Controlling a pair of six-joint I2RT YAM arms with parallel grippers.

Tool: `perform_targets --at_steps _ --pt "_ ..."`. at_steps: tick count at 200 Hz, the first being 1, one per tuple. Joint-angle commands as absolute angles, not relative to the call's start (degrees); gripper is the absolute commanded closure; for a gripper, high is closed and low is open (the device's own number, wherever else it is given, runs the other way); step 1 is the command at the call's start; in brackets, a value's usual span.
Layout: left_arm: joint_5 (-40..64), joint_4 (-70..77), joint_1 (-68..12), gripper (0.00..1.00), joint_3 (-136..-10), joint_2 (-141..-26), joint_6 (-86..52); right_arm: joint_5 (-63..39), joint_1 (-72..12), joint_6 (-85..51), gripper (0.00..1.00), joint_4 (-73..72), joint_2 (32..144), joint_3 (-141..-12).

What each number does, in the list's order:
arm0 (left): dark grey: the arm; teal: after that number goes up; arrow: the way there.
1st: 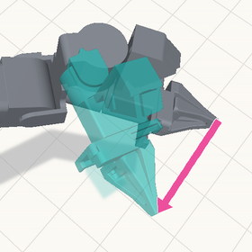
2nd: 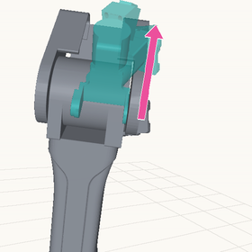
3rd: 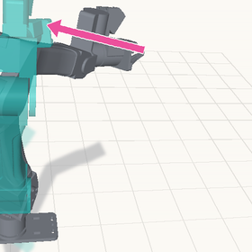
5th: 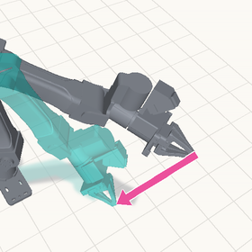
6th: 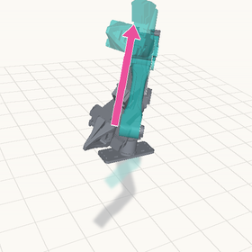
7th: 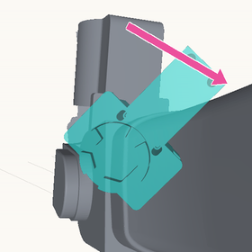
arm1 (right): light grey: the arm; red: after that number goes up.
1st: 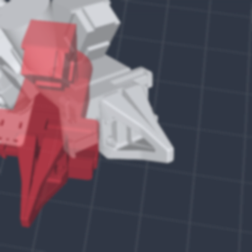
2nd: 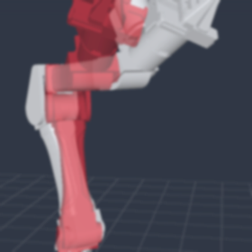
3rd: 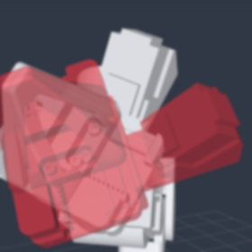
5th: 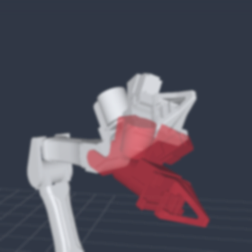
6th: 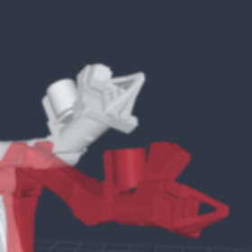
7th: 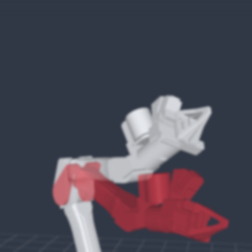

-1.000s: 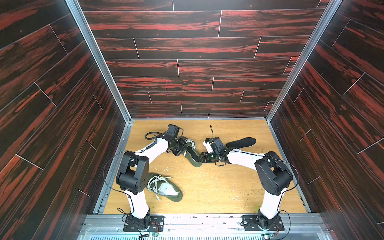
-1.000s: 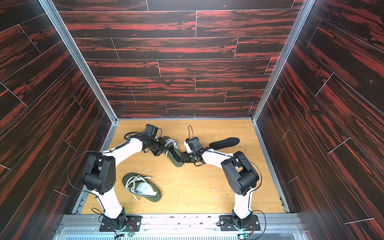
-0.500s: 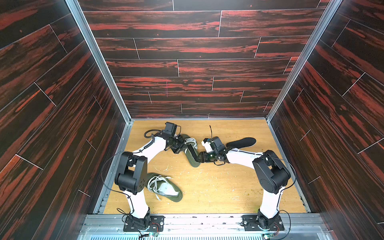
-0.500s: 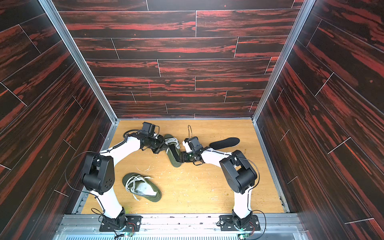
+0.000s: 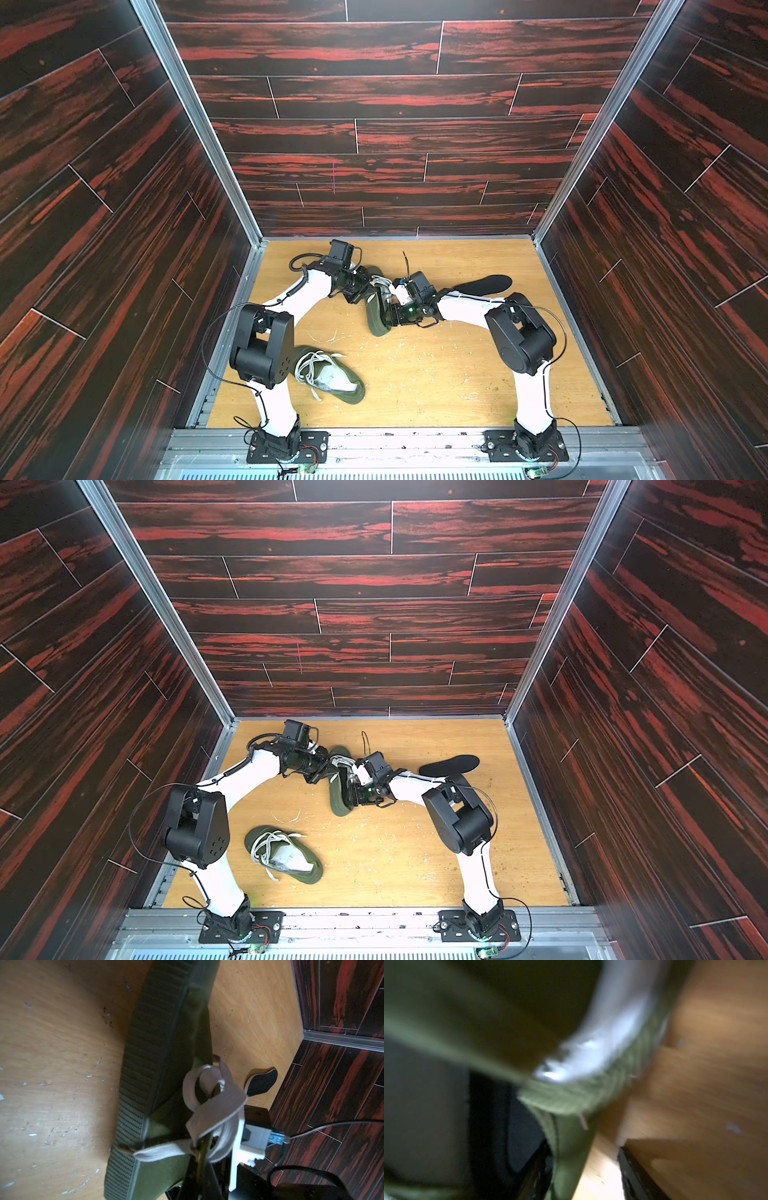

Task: Insert the insole into the shoe
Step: Adjust the insole in the shoe.

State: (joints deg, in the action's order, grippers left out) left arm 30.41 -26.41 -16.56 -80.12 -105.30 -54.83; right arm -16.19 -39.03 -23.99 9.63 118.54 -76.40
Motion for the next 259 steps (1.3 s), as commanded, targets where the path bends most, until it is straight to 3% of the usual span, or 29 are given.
perform_targets --at_steps 1,55,102,142,188,259 --pt "30.33 -28.16 -16.26 1.0 -83.31 -105.03 -52.04 -10.81 -40.2 -21.85 0.4 17.77 121.67 -78.83" --pt "17.05 -43.43 -15.26 1.0 -85.38 -106.52 -38.39 -9.22 -40.09 -28.36 0.41 10.05 112.95 -73.39" --pt "11.13 -43.49 -14.95 1.0 -81.56 -107.67 -36.18 -6.22 -40.0 -31.28 0.49 8.22 112.79 -74.58" --pt "14.48 -40.46 -14.95 1.0 -79.76 -107.33 -37.52 -12.67 -41.13 -28.17 0.41 7.65 116.01 -77.81" --pt "16.67 -39.3 -14.94 1.0 -80.73 -107.58 -38.36 -14.76 -41.88 -25.86 0.4 13.41 122.58 -84.67" --pt "25.8 -33.87 -14.6 1.0 -82.66 -104.68 -44.31 -4.49 -45.74 -24.17 0.42 22.72 129.25 -88.01"
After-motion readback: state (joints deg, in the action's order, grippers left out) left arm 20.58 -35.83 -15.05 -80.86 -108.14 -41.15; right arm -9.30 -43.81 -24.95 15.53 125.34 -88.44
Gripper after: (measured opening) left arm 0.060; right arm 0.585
